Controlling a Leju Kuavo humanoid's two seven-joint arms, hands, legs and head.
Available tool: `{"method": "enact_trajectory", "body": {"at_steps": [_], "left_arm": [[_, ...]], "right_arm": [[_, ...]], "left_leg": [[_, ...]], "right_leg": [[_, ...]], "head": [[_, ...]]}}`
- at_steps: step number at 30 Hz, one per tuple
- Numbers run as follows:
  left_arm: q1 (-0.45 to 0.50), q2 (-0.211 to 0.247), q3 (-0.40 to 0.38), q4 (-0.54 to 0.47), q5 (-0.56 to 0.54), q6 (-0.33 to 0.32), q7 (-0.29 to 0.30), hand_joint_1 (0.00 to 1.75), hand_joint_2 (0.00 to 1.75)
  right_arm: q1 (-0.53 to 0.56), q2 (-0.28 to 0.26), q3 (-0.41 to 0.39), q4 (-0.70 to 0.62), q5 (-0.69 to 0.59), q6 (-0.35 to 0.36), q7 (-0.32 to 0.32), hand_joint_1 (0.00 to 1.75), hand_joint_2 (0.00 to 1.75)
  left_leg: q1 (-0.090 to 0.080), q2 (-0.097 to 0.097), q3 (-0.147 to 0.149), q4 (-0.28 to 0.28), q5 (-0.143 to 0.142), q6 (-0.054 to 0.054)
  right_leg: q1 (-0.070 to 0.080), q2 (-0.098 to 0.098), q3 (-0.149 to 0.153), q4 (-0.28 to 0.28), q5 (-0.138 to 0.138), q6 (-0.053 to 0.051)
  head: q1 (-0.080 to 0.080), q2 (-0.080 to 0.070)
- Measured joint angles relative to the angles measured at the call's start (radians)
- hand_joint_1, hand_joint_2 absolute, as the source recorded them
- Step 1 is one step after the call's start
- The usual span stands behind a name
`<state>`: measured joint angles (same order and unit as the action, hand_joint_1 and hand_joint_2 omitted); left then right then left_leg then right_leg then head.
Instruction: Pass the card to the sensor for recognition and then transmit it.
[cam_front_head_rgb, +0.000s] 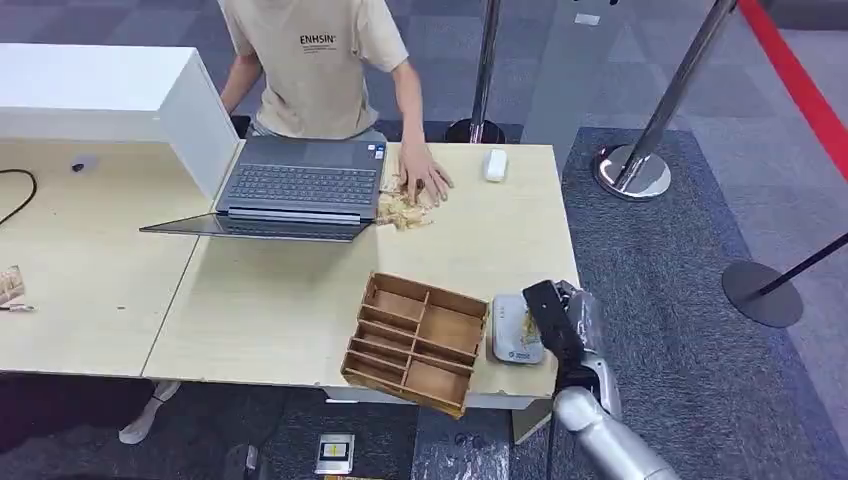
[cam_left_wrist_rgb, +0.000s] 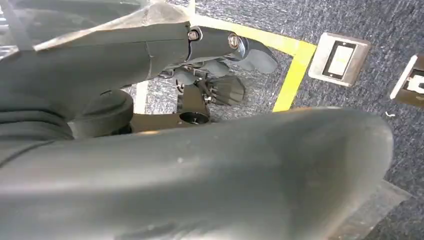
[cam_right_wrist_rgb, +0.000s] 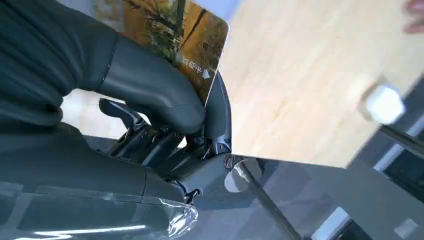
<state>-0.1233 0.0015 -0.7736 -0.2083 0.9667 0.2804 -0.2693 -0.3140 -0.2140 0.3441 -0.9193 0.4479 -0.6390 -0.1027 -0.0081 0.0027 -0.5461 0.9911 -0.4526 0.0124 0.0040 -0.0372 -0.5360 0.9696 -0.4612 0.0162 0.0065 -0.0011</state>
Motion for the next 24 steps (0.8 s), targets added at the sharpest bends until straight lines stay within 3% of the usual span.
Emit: {"method": "enact_trajectory", "body": {"at_steps": [5, 11, 13, 17, 20, 24], "left_arm": [[-0.001, 0.0, 0.0, 0.0, -0.007, -0.003, 0.0, 0.0, 0.0], [-0.008, 0.001, -0.001, 0.0, -0.027, -0.01, 0.004, 0.0, 0.0], [-0.011, 0.002, -0.001, 0.0, -0.031, -0.011, 0.005, 0.0, 0.0], [-0.019, 0.002, -0.003, 0.0, -0.051, -0.018, 0.011, 0.0, 0.0], [-0.036, 0.001, -0.009, 0.0, -0.063, -0.025, 0.023, 0.0, 0.0], [-0.057, -0.003, -0.023, -0.001, -0.086, -0.029, 0.046, 0.0, 0.0]], "right_arm": [[-0.032, -0.027, -0.039, -0.154, -0.13, 0.083, -0.006, 1.75, 1.75], [-0.13, -0.06, -0.073, -0.353, -0.326, 0.236, 0.018, 1.75, 1.75], [-0.153, -0.068, -0.078, -0.4, -0.346, 0.25, 0.021, 1.75, 1.75], [-0.229, -0.077, -0.072, -0.447, -0.43, 0.359, 0.028, 1.75, 1.75], [-0.354, -0.077, -0.034, -0.441, -0.316, 0.369, 0.076, 1.75, 1.75], [-0.515, -0.062, 0.058, -0.382, 0.155, 0.276, 0.176, 1.75, 1.75]], "left_leg": [[0.0, 0.0, 0.0, 0.0, 0.0, 0.0], [0.0, 0.0, 0.001, 0.0, 0.0, 0.0], [0.0, 0.0, 0.0, 0.0, 0.0, 0.0], [-0.001, 0.001, 0.0, 0.0, 0.0, 0.0], [-0.001, 0.0, 0.0, 0.0, 0.001, -0.001], [0.0, 0.0, -0.001, 0.0, 0.002, -0.001]], "right_leg": [[0.0, 0.0, 0.0, 0.0, 0.0, 0.0], [0.0, 0.0, 0.0, 0.0, 0.0, 0.0], [0.0, 0.0, 0.0, 0.0, 0.0, 0.0], [0.0, 0.001, 0.0, 0.002, 0.0, 0.0], [-0.001, 0.0, -0.001, 0.002, 0.0, 0.0], [-0.001, -0.001, -0.001, 0.003, 0.001, 0.0]], "head": [[0.0, 0.0], [0.0, 0.0], [0.0, 0.0], [0.0, 0.0], [0.001, 0.0], [0.0, 0.0]]}}
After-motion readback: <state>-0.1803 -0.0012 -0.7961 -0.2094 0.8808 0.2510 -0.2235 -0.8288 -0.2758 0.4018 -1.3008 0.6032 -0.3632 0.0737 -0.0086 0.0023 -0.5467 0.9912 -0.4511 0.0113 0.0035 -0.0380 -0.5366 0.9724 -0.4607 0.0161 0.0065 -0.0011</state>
